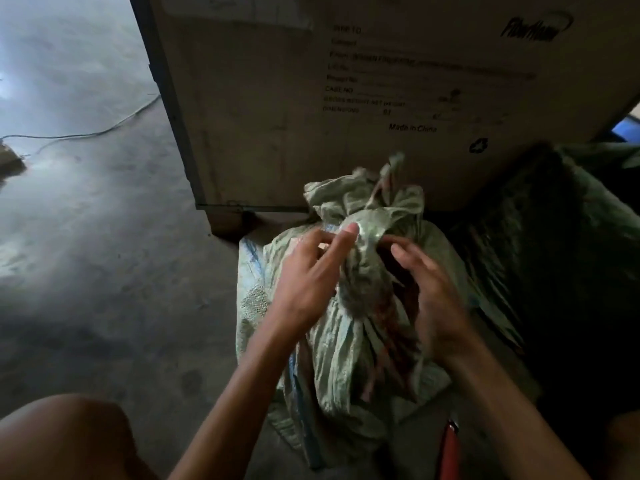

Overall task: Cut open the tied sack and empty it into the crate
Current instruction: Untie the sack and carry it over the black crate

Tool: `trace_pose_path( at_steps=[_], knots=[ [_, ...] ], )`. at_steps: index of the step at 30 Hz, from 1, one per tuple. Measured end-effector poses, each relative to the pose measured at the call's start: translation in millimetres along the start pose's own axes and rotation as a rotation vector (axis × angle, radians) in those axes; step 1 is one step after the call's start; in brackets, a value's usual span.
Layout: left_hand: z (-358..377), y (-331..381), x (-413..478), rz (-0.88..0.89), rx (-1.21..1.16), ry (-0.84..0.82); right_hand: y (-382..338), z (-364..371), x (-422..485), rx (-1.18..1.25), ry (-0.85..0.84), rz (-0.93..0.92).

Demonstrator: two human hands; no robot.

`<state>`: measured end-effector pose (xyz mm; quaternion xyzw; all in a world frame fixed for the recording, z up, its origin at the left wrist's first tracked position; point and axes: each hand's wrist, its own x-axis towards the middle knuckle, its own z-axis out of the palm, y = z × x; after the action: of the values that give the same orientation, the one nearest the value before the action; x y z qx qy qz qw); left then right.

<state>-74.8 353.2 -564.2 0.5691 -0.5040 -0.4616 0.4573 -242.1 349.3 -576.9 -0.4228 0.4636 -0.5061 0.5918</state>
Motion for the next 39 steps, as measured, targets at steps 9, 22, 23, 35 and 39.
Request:
trace_pose_path(
  at_steps=[9, 22, 23, 35, 39],
  knots=[
    [-16, -20, 4, -0.124, -0.412, -0.046, 19, 2, 4, -0.364, 0.062, -0.094],
    [-47, -42, 23, -0.108, -0.581, 0.303, 1, -55, 35, -0.267, 0.323, 0.049],
    [-48, -43, 25, -0.113, -0.581, 0.316, 5, -59, 36, -0.265, 0.349, 0.075],
    [-23, -34, 36, -0.12, -0.588, 0.201, 29, -31, 21, -0.619, 0.168, -0.116],
    [-7, -39, 45, -0.11, -0.506, 0.196, 51, -39, 36, -0.852, -0.103, -0.094]
  ],
)
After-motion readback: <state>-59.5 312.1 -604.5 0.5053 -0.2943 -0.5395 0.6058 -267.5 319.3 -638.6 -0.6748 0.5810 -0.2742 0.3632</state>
